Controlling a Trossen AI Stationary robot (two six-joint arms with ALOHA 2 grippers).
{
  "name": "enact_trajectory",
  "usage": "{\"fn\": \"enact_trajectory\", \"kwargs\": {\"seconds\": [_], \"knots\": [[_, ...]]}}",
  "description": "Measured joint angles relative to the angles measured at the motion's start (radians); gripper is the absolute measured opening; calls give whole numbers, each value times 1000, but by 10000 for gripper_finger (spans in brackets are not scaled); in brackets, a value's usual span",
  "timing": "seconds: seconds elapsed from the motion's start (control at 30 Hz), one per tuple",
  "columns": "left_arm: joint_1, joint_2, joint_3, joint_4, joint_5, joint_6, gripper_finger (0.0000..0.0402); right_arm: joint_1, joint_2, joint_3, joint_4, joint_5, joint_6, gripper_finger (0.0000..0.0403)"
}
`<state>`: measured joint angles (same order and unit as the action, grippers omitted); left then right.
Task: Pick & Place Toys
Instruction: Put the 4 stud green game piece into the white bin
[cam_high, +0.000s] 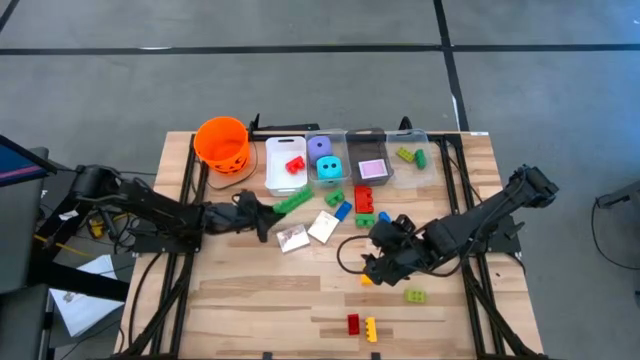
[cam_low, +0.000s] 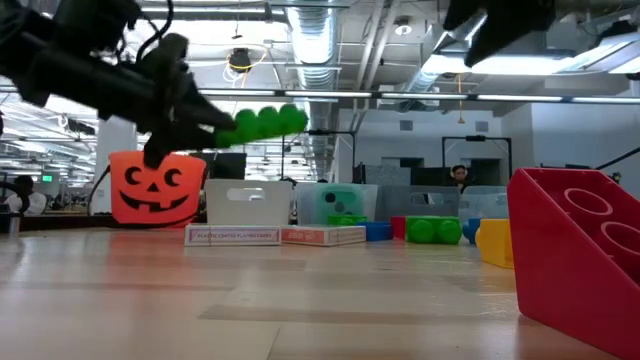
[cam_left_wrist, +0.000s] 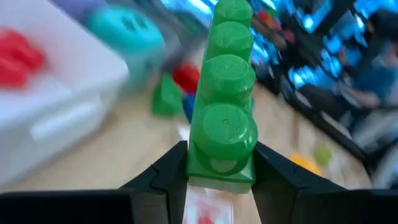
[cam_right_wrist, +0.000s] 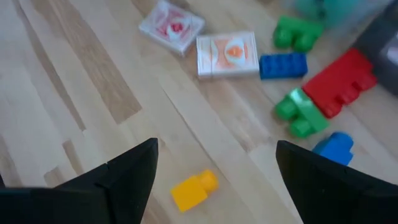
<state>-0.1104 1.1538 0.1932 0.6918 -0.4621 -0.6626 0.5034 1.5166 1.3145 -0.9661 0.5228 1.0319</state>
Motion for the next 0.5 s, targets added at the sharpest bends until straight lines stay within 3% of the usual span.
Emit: {"fn": "enact_trajectory", "kwargs": {"seconds": [0.27, 0.5], "knots": [[43, 0, 130, -164, -316, 2, 130, 0, 0, 96, 8, 59, -136, 317], [153, 1, 230, -361, -427, 3, 130, 0, 0, 143, 11, 62, -210, 317]]}}
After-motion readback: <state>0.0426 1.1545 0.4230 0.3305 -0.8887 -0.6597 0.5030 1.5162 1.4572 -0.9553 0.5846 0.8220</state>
